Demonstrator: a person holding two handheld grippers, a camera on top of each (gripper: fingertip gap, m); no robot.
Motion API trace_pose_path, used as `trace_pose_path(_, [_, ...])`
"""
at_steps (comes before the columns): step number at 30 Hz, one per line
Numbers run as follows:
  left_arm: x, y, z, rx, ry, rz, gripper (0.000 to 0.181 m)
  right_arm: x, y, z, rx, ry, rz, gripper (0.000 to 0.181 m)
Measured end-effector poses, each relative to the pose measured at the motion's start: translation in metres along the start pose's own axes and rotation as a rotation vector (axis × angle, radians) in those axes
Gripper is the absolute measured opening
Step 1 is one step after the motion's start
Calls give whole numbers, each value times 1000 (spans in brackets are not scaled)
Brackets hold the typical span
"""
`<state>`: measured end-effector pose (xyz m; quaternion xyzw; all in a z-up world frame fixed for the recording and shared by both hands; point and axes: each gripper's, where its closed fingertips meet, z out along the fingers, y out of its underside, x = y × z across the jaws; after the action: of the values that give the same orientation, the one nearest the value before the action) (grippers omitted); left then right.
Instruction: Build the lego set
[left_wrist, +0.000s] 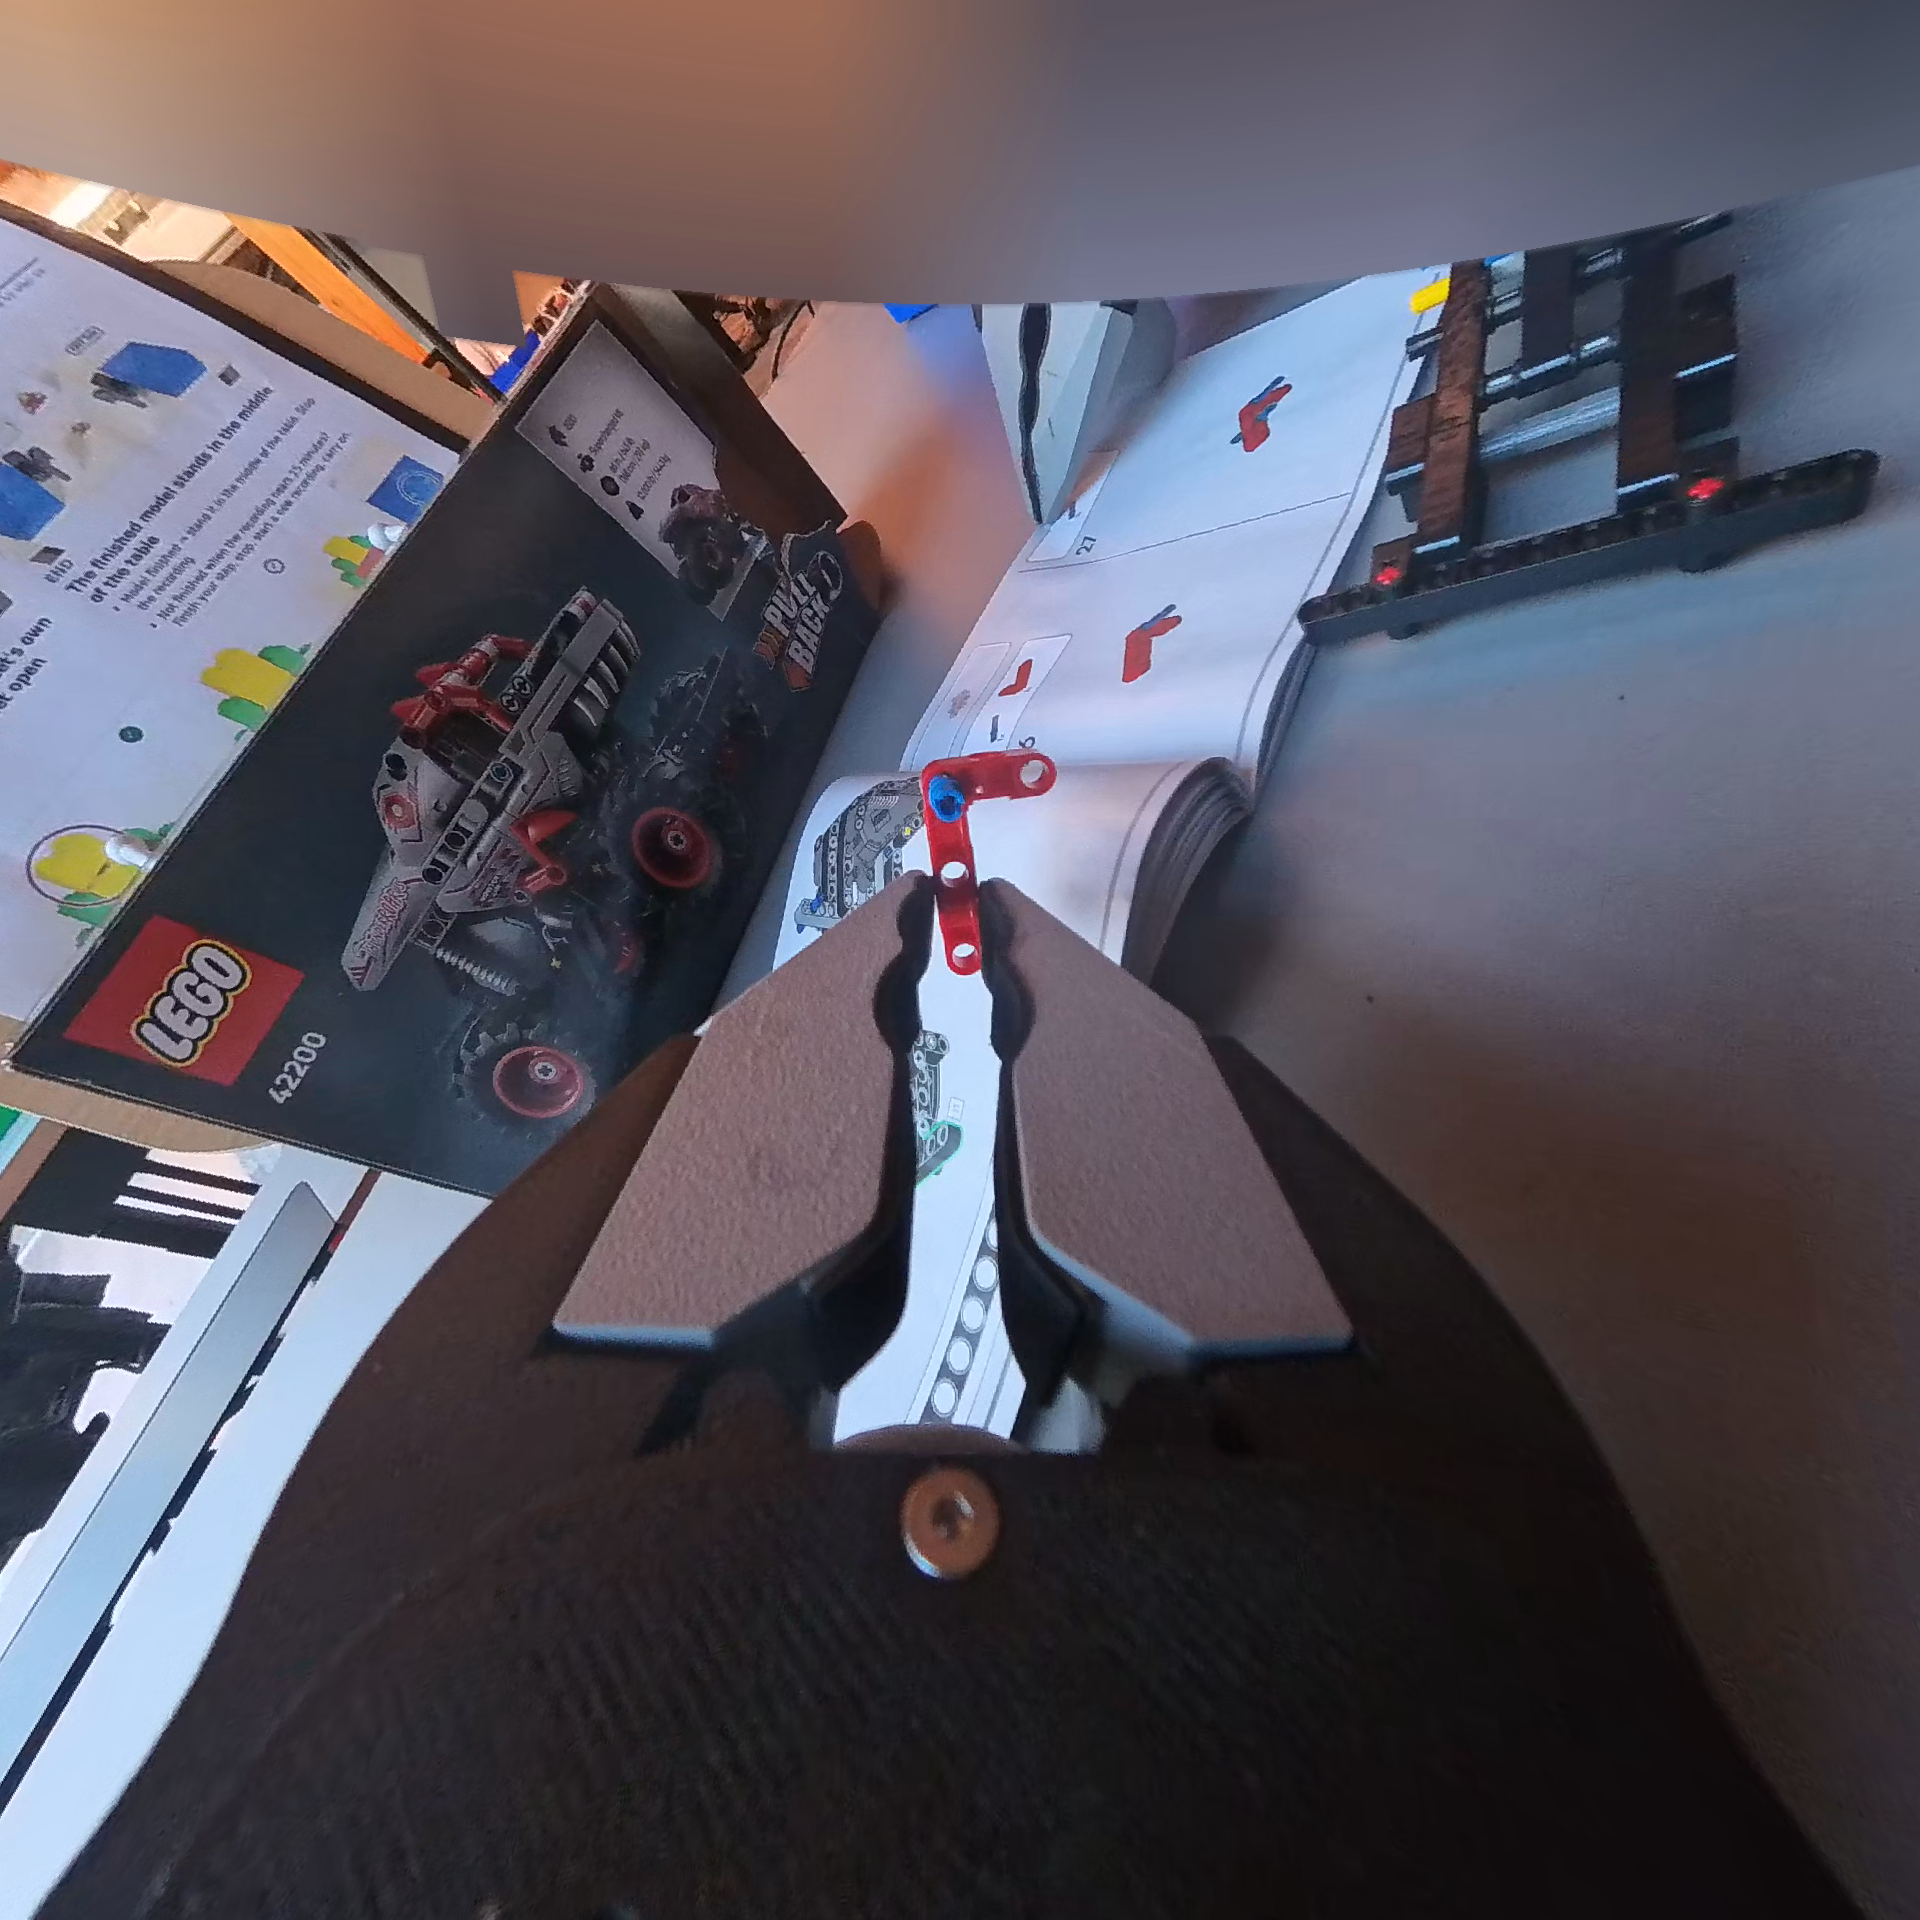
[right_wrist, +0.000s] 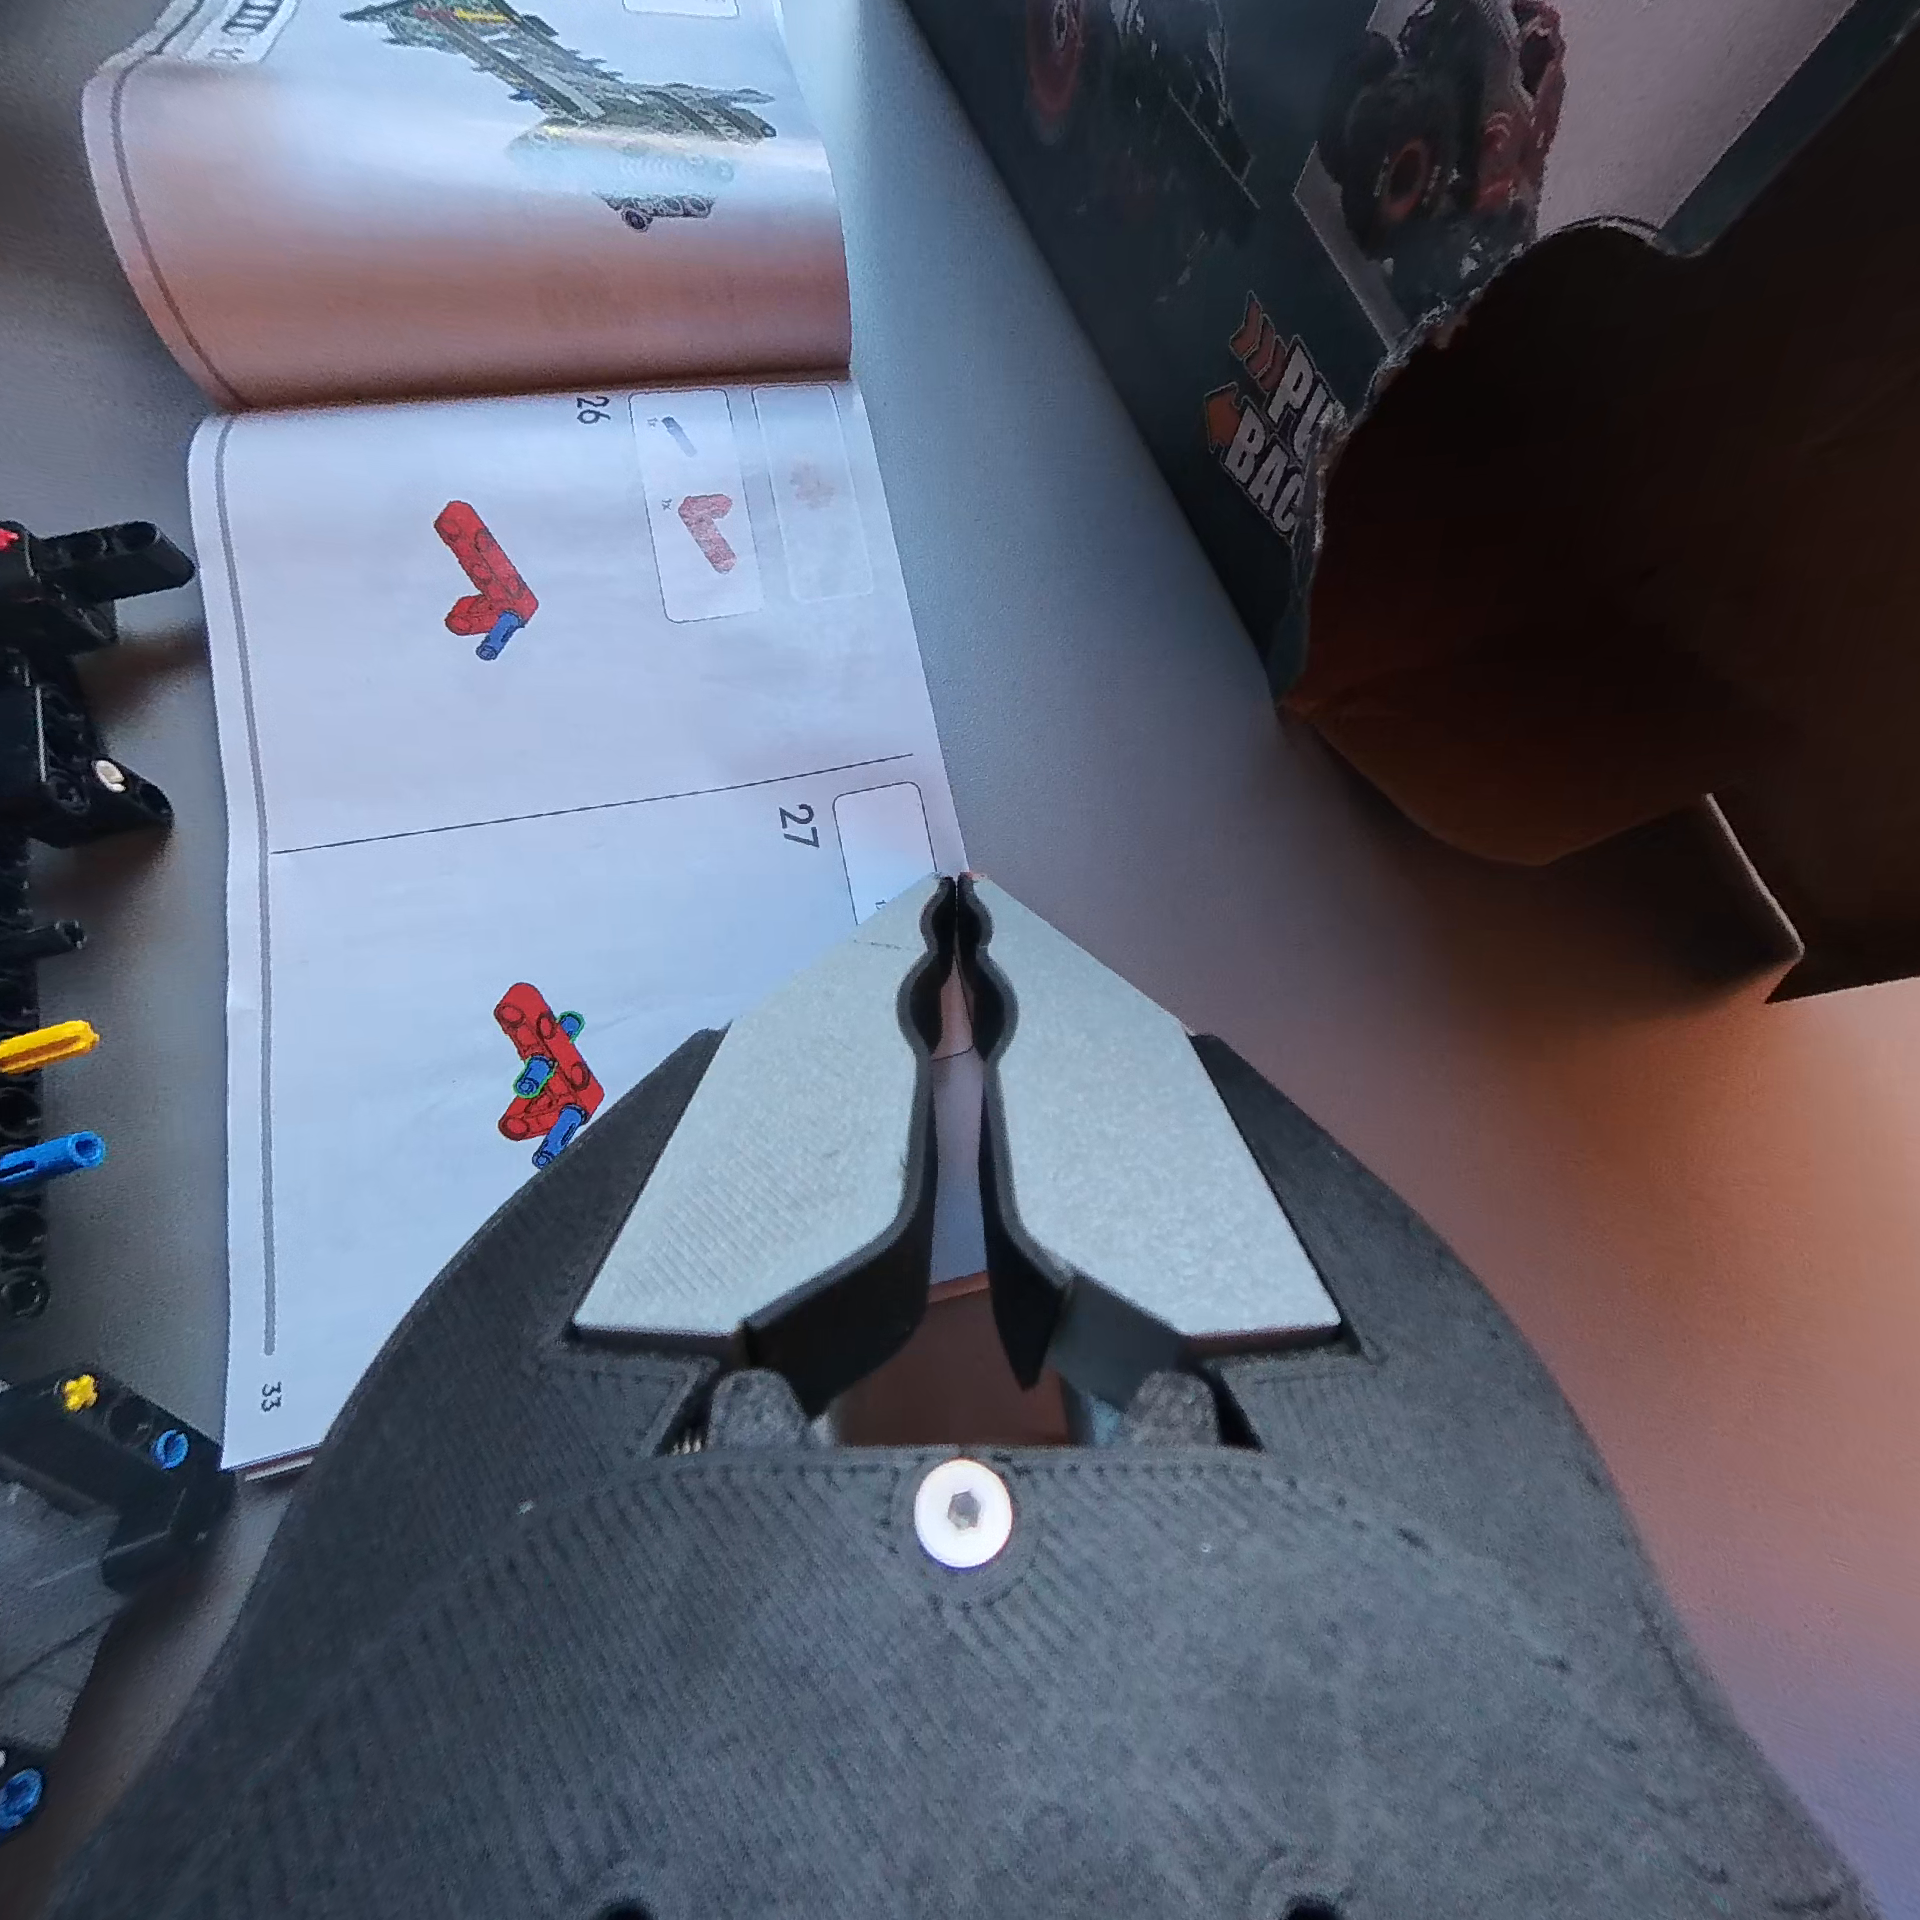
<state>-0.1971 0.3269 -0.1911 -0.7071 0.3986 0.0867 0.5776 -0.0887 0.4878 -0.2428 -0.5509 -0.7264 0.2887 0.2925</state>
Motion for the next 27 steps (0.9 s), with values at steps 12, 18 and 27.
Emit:
trace_pose_path(12, [0, 0, 0, 0, -1, -1, 5, 0, 0, 0, 0, 0, 1, 0])
trace_pose_path(18, [0, 0, 0, 0, 0, 1, 5, 0, 0, 0, 0, 0, 0, 0])
trace_pose_path(27, [2, -2, 0, 7, 12, 7, 5, 0, 0, 0, 0, 0, 0, 0])
